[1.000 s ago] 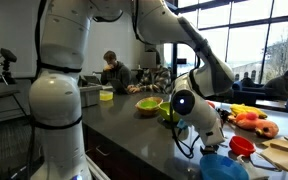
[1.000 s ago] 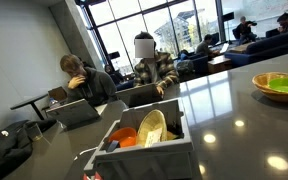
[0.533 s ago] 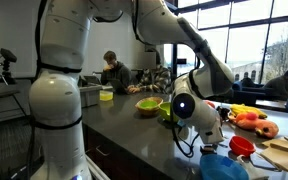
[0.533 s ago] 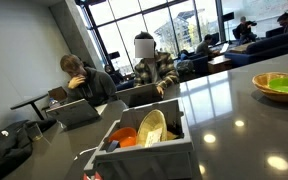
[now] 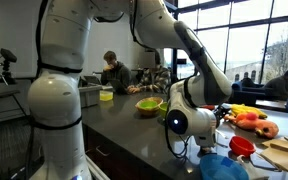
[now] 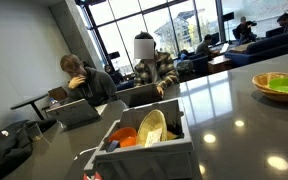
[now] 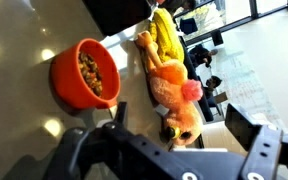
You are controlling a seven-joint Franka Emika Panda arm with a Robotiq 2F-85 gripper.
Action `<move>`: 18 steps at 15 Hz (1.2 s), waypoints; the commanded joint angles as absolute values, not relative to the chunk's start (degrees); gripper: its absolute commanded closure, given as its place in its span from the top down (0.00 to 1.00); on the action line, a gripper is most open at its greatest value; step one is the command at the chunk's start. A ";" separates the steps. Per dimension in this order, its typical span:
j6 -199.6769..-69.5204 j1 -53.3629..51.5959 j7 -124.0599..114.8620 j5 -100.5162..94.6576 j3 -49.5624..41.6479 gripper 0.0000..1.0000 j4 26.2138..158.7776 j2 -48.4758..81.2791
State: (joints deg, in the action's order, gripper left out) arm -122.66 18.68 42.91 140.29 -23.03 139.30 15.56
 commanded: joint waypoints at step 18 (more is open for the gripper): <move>-125.11 16.82 47.14 149.47 -24.07 1.00 144.17 15.35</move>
State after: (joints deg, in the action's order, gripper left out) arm -123.25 17.91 44.63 147.46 -23.25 143.27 16.40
